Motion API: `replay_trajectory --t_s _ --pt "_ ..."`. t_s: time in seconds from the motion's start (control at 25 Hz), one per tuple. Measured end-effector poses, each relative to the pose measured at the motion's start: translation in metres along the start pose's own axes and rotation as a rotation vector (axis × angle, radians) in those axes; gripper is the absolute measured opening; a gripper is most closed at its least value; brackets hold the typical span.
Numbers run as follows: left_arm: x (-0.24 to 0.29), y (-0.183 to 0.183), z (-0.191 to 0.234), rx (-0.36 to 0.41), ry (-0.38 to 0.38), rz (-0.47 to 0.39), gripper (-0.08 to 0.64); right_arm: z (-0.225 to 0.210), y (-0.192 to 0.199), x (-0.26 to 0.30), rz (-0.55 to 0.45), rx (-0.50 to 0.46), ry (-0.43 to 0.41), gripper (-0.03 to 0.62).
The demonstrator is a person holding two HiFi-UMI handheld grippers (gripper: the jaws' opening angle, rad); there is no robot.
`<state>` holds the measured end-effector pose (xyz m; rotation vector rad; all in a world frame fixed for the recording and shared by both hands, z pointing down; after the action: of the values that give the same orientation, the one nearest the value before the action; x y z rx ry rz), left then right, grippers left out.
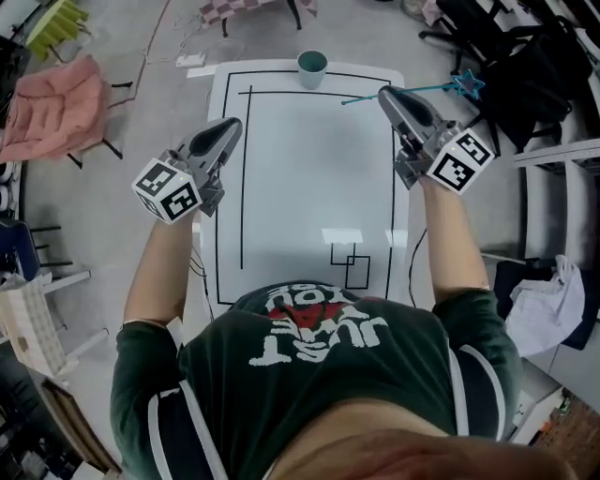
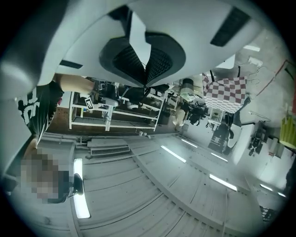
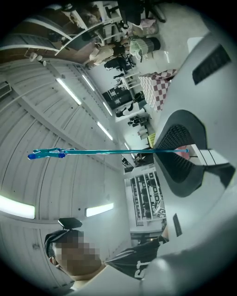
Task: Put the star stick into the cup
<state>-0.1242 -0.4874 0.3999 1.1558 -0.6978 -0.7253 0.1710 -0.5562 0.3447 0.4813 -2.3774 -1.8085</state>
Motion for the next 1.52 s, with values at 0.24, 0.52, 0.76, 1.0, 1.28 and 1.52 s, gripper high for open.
replay_trajectory --t_s 0.24,0.52,0.76,1.0,1.28,1.52 --pt "0.079 0.02 0.068 -0.025 0.052 0.004 0.019 -0.078 0.01 0.048 0.044 -0.036 0.031 0.043" --pt "0.161 0.067 0.118 -0.041 0.094 0.045 0.018 -0.154 0.043 0.089 0.095 -0.044 0.028 0.043" --pt "0.223 0.103 0.142 -0.023 0.128 0.06 0.019 -0.206 0.08 0.114 0.188 -0.053 0.017 0.043" --pt "0.258 0.126 0.147 0.0 0.169 0.06 0.019 -0.229 0.112 0.134 0.268 -0.05 0.013 0.043" --pt "0.265 0.144 0.145 0.03 0.187 0.077 0.019 -0.23 0.139 0.147 0.313 -0.04 -0.016 0.043" --pt "0.265 0.148 0.14 0.027 0.2 0.073 0.019 -0.233 0.153 0.144 0.352 -0.023 0.022 0.043"
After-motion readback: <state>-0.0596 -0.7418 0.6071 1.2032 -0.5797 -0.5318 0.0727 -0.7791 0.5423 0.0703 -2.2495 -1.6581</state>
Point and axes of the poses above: the fingertips, and each gripper's own axes: x forward along the fingers, z to its left, y out of its underside, the point moved 4 cm from there along -x, backward along the fingers, and after that the axes turned 10 degrees about -y, right-handed, at the moved point
